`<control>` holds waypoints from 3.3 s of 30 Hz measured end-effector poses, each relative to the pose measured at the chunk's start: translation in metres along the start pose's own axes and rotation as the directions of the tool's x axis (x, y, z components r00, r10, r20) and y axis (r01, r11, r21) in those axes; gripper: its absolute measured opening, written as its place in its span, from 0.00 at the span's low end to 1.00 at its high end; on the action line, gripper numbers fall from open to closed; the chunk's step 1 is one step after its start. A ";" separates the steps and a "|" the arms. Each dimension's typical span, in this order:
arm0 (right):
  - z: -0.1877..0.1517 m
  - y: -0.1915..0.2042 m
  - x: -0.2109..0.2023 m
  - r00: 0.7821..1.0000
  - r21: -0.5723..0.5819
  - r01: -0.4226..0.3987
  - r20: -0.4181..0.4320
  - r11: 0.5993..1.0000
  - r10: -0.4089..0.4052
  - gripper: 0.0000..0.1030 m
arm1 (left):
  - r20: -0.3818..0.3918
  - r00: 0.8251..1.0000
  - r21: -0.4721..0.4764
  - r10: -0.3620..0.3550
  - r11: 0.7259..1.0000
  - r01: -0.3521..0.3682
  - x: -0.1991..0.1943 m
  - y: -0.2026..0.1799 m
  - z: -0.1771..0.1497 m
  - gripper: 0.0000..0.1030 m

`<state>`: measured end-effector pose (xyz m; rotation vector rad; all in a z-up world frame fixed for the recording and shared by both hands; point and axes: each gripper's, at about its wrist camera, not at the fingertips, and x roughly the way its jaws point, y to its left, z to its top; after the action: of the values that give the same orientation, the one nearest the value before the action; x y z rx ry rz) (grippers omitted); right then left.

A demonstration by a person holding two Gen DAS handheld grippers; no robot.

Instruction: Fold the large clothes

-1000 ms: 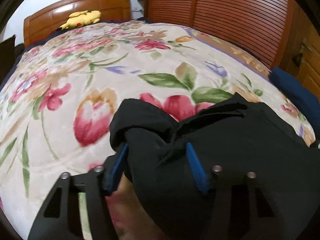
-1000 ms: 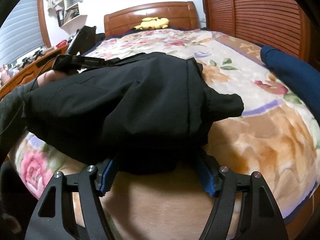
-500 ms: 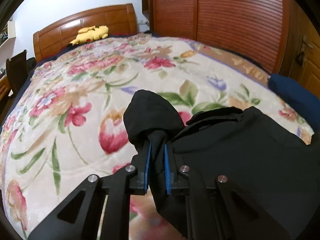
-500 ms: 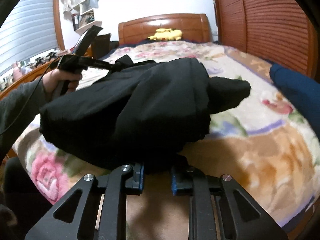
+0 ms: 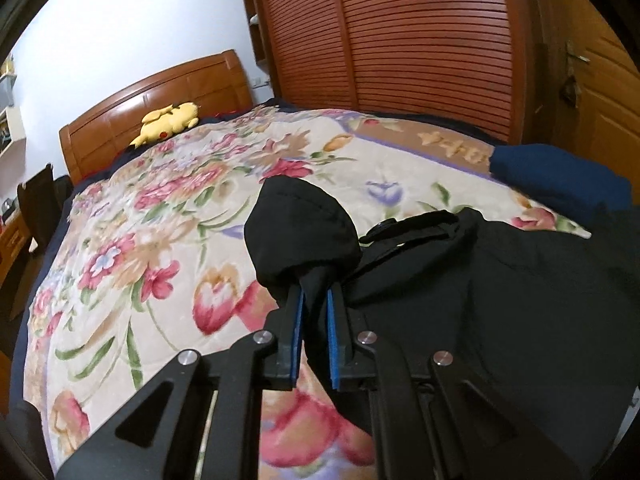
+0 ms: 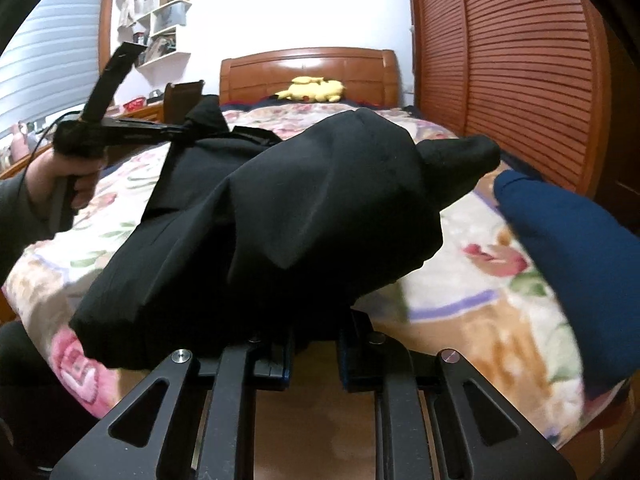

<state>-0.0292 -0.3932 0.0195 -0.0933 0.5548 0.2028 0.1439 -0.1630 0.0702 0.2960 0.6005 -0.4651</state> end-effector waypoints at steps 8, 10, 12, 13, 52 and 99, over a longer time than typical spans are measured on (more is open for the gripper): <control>0.002 -0.023 -0.012 0.998 -0.022 0.050 0.025 0.998 -0.050 0.12 | 0.022 1.000 0.032 -0.001 1.000 0.001 -0.001 -0.031 0.015 0.05; 0.006 -0.029 -0.015 0.997 -0.031 0.071 0.035 0.997 -0.070 0.12 | 0.022 1.000 0.055 0.007 0.998 -0.008 0.004 -0.041 0.025 0.05; 0.014 -0.038 -0.019 0.994 -0.042 0.096 0.049 0.995 -0.094 0.12 | 0.036 0.999 0.056 0.000 0.998 -0.002 0.008 -0.053 0.044 0.04; 0.017 -0.044 -0.021 0.993 -0.046 0.107 0.055 0.993 -0.104 0.12 | 0.043 0.999 0.063 0.001 0.998 -0.003 0.009 -0.059 0.050 0.04; -0.023 -0.305 -0.120 0.844 0.215 0.533 -0.062 0.819 -0.533 0.19 | 0.113 0.963 0.194 -0.246 0.956 0.222 0.115 -0.316 0.196 0.23; 0.044 -0.207 -0.106 0.852 0.209 0.519 -0.051 0.828 -0.521 0.61 | 0.129 0.978 -0.035 -0.164 0.985 0.170 -0.061 -0.102 -0.045 0.56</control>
<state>-0.0505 -0.6068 0.1199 -0.0292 0.5207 -0.3948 0.0275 -0.2120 0.0579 0.1716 0.5140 -0.6268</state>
